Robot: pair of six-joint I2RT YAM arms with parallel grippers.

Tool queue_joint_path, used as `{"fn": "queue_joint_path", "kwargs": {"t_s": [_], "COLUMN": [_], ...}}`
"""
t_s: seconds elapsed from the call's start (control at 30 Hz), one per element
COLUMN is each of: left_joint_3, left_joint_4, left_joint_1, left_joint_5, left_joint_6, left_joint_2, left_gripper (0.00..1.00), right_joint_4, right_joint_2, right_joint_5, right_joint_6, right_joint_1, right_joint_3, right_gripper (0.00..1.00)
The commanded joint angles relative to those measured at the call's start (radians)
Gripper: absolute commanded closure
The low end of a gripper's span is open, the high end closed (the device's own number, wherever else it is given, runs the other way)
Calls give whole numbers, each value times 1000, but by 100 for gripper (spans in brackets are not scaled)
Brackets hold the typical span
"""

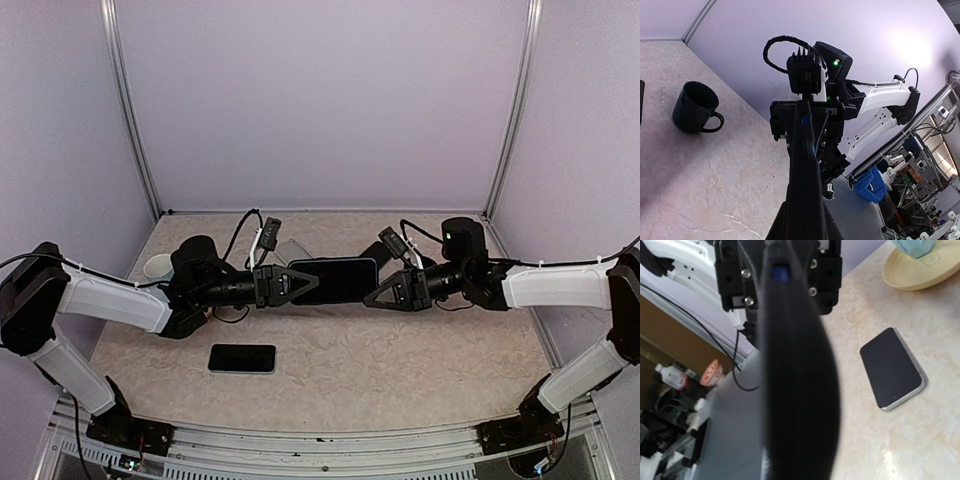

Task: Put the phone into the phone case
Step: Press the phone case onto the phone.

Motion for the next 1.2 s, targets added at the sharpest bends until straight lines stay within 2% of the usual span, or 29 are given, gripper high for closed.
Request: {"fn": "queue_joint_path", "kwargs": {"t_s": [0.0,0.13,0.33,0.4,0.53,0.7,0.8,1.0,1.17], "left_joint_3": [5,-4,-21,-23,-23,-19,-11,7,23], "left_joint_4": [28,29,52,64,53,17,-11,-37,-38], "left_joint_1": [-2,1,12,17,22,27,29,30,32], "left_joint_5": [4,26,38,41,36,20,14,27,49], "left_joint_6": [16,20,-10,-18,-18,-18,-18,-37,-48], "left_joint_2": [5,2,2,0,-4,-12,-9,6,13], "left_gripper": [97,100,100,100,100,100,100,100,100], "right_joint_4": [-155,-233,-368,-403,-453,-541,-571,-554,-523], "right_joint_2": [-40,-83,-169,-178,-191,-209,-220,-270,-317], "right_joint_5": [72,64,190,193,225,346,437,605,635], "right_joint_6": [-171,-281,-448,-473,-488,-539,-579,-659,-707], "right_joint_1": [6,4,5,3,3,3,5,35,54], "right_joint_3": [36,44,48,57,67,92,93,64,50], "right_gripper": [100,100,100,90,79,52,40,22,18]}}
